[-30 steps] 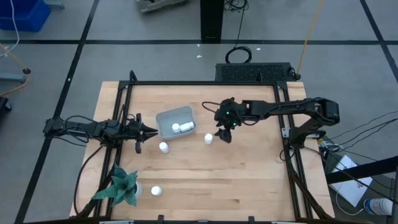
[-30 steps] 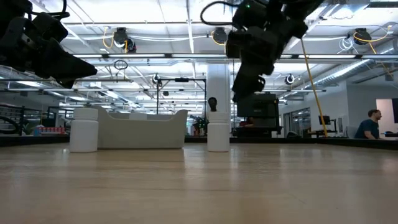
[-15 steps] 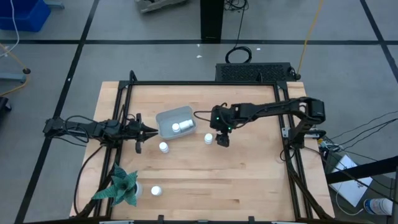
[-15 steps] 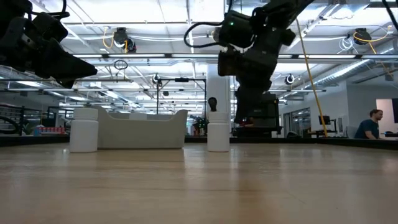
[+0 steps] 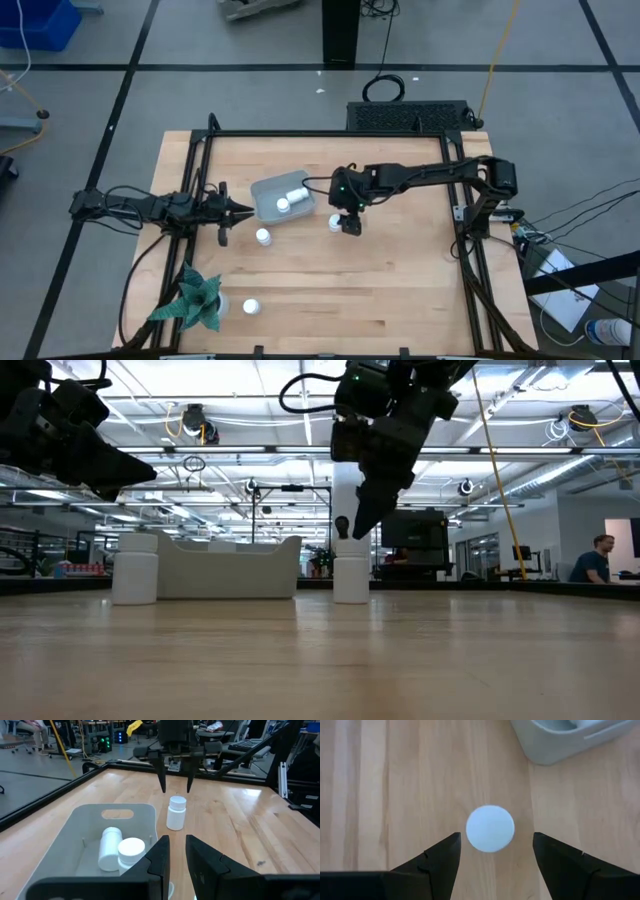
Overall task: Pick and place pill bottles into a basket
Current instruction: Put the white pill bottle in the gray bin
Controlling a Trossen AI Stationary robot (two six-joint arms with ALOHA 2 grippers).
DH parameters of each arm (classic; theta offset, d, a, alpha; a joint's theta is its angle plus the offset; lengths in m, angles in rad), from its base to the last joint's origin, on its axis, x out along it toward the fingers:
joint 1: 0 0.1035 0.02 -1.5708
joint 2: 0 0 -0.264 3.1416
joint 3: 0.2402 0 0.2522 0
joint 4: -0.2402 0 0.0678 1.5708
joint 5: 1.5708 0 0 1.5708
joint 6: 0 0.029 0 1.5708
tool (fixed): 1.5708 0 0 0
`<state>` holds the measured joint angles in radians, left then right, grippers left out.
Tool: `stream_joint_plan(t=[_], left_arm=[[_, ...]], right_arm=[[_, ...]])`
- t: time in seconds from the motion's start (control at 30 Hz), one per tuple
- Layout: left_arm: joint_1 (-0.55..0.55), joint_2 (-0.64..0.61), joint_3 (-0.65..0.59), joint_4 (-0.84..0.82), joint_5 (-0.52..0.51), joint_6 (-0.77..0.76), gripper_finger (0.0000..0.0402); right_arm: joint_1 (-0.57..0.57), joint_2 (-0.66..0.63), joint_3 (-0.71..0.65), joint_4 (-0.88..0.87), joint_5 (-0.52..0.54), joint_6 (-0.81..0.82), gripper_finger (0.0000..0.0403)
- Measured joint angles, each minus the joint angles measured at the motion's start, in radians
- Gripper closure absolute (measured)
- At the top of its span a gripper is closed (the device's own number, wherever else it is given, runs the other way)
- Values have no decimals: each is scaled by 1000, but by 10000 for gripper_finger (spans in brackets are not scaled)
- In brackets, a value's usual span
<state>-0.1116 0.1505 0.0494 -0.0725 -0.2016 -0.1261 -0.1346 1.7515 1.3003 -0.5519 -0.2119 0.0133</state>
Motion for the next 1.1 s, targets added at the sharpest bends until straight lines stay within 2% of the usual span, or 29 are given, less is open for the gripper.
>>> stream_joint_plan(t=[0.83,1.1], left_arm=[[0,6,0,0,1,-6,337],[0,7,0,0,2,-6,337]], right_arm=[[19,49,-2,56,-3,7,163],[19,104,-2,72,-29,5,163]])
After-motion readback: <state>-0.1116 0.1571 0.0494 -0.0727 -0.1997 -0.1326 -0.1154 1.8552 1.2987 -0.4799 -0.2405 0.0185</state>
